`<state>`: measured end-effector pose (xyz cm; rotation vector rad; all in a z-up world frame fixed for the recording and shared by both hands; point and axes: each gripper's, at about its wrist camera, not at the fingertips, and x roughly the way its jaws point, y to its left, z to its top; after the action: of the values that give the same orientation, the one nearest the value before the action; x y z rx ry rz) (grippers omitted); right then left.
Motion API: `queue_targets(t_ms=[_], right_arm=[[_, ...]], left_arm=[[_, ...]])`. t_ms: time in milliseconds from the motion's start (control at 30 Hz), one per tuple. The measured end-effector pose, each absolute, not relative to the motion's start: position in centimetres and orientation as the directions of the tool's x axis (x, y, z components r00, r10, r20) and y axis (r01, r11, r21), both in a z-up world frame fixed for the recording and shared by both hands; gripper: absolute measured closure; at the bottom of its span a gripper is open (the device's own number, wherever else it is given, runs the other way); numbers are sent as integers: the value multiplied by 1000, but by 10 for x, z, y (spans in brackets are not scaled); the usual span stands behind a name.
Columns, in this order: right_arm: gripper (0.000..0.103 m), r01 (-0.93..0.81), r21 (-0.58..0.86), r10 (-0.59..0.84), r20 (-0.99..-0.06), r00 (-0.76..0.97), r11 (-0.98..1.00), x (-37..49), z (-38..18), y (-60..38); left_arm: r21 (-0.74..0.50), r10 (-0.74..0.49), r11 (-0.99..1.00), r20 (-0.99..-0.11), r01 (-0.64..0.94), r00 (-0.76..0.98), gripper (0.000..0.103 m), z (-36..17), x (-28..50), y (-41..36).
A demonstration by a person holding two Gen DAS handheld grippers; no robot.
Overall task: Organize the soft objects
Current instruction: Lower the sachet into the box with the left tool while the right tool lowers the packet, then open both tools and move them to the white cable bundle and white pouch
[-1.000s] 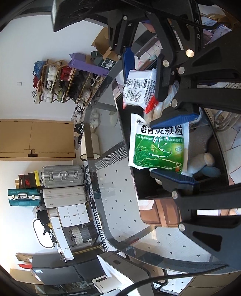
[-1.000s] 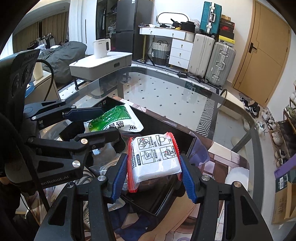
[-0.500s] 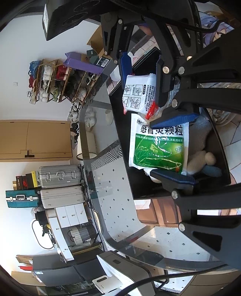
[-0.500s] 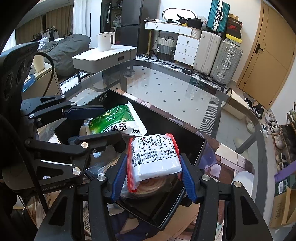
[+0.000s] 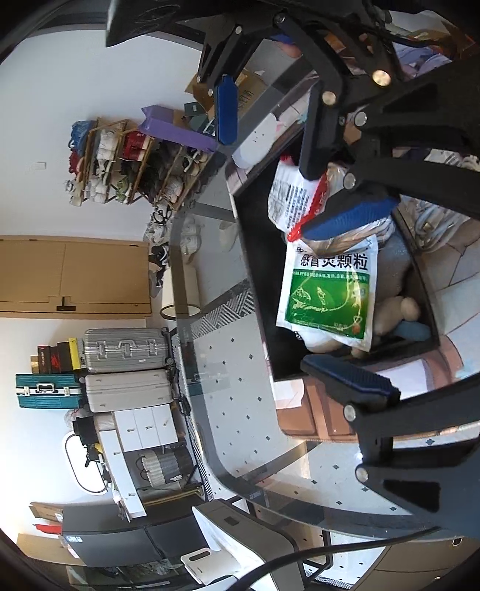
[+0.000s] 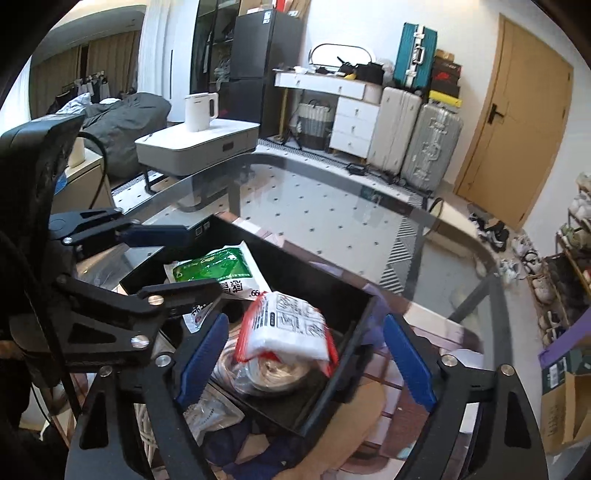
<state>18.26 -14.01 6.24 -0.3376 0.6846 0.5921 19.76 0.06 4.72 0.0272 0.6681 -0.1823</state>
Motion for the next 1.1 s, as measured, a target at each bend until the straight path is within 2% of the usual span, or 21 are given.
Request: queue_targets(t_ms=[67,167,300,467,967,1100], right_arm=[[11,-599,-93,396,-669,629,795,176,67,-146],[5,-579,-73,403,-647,647,812,164,74,-159],[1,-559,1,443,-610,656,829,145,84,-176],[1,-533,58,455,-603,655,844,127,84,-190],[1,-527,143,495,-609,620,837,104,54,-196],[1,-529,127,483,-619,618,839,103,50,-195]], left_arm=[[-33,-158,984,-618,175,770,36,50,192,2],[-45,-154,986,-609,161,778,14,53,183,7],[-94,-167,986,-590,137,790,4,56,168,16],[-94,-124,992,-595,84,794,0,54,149,26],[-95,-69,995,-580,16,811,0,40,102,29],[-96,-65,995,-578,12,813,0,36,97,26]])
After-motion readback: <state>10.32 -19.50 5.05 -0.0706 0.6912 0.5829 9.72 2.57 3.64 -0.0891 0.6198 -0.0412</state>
